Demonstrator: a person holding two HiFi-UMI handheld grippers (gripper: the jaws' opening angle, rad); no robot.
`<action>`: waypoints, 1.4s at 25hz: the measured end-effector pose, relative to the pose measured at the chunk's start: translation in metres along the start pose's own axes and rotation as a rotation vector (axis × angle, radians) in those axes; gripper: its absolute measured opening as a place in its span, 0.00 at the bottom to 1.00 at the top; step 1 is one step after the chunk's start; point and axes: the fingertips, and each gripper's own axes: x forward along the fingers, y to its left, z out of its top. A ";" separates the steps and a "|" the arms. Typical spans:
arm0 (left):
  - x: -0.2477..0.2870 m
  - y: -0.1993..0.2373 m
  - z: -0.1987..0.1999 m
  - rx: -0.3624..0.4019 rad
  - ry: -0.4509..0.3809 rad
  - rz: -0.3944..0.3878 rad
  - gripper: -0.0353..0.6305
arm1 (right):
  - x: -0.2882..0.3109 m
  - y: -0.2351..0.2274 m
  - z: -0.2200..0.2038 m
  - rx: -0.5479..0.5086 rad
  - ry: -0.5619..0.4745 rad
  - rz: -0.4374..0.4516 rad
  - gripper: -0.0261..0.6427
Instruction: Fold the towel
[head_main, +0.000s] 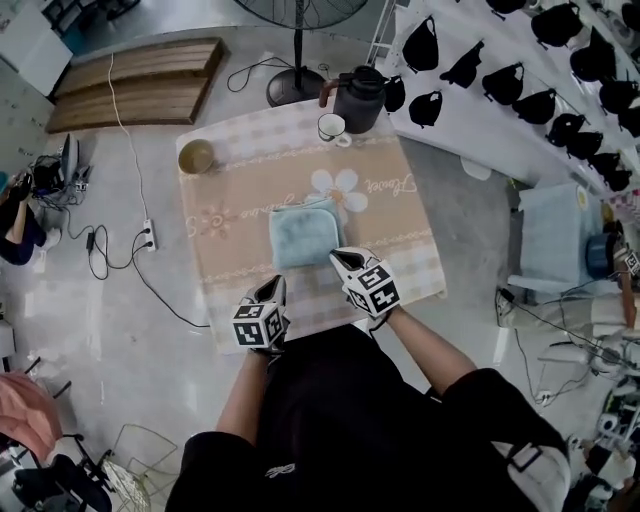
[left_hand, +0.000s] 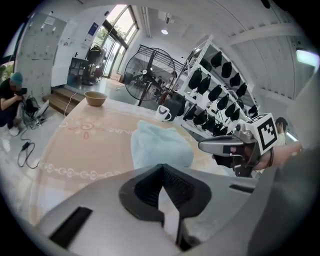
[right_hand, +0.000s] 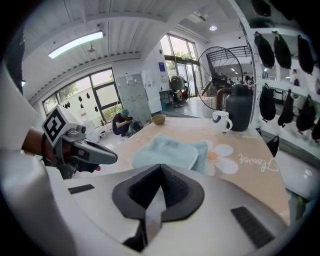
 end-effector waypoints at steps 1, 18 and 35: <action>-0.002 -0.003 -0.007 -0.010 0.009 0.002 0.06 | 0.000 0.008 -0.006 -0.003 0.010 0.002 0.04; -0.116 -0.024 0.157 0.090 -0.397 0.101 0.06 | -0.056 0.062 0.153 -0.164 -0.263 -0.033 0.04; -0.227 -0.088 0.278 0.335 -0.725 0.156 0.06 | -0.162 0.089 0.284 -0.308 -0.574 -0.138 0.04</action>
